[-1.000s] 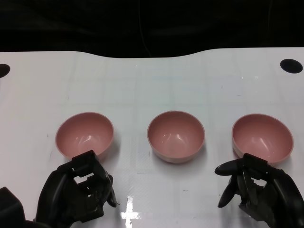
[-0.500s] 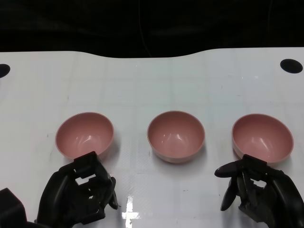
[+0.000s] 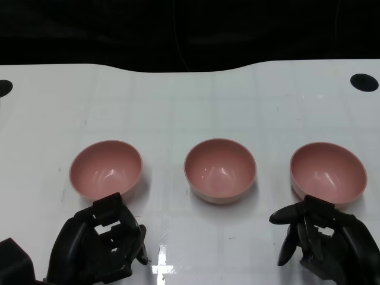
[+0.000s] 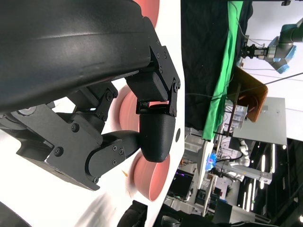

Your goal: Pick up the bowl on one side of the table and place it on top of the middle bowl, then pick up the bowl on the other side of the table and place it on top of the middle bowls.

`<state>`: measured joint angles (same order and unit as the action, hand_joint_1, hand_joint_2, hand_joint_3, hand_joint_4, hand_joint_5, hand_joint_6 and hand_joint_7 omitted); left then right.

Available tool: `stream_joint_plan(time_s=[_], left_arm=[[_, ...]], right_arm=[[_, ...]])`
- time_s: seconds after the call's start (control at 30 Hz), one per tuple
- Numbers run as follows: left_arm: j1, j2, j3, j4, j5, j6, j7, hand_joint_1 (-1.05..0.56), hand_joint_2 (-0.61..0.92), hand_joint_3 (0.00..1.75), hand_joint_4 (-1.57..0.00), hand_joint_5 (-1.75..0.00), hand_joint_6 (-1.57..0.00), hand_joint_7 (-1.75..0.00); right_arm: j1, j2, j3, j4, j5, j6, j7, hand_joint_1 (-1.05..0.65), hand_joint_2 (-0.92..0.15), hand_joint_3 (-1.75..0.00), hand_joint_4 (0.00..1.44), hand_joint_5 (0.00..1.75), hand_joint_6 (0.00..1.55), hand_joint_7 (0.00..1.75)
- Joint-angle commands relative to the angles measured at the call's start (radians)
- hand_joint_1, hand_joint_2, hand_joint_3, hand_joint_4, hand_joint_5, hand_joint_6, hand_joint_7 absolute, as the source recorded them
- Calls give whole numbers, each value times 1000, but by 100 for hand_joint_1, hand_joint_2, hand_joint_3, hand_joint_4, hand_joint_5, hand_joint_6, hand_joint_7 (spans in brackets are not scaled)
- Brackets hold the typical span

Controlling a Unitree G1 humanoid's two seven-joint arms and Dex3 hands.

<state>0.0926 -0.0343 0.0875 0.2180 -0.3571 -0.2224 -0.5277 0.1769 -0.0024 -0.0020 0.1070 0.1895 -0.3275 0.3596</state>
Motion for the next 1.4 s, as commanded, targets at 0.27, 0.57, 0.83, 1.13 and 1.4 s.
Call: stream_joint_plan(time_s=[0.27, 0.57, 0.83, 1.13, 1.4], left_arm=[[14, 14, 0, -20, 5, -1, 10, -17, 58, 99, -94, -158, -88, -139], [21, 17, -4, -34, 3, 1, 5, -19, 60, 96, -93, -158, -87, -139], [25, 17, -6, -42, -3, 0, 3, -18, 62, 93, -93, -158, -86, -140], [28, 20, -7, -46, -3, 0, 1, -19, 62, 93, -93, -159, -85, -140], [23, 21, -5, -33, -12, -3, -10, -18, 62, 95, -93, -159, -85, -140]], right_arm=[[-8, -30, -19, -3, -46, -78, -39, -28, -80, -41, 60, 119, 71, 71], [-34, -113, -24, 47, -267, -218, -155, -47, -87, -1, 45, 51, 48, 7], [-38, -152, -21, 61, -413, -282, -264, -59, -89, -1, 34, 37, 38, 1], [-23, -202, -24, -71, -725, -218, -461, -69, -90, 0, 20, 28, 24, 0], [-23, -237, -7, -147, -820, -133, -508, -73, -90, 0, 18, 26, 21, 0]])
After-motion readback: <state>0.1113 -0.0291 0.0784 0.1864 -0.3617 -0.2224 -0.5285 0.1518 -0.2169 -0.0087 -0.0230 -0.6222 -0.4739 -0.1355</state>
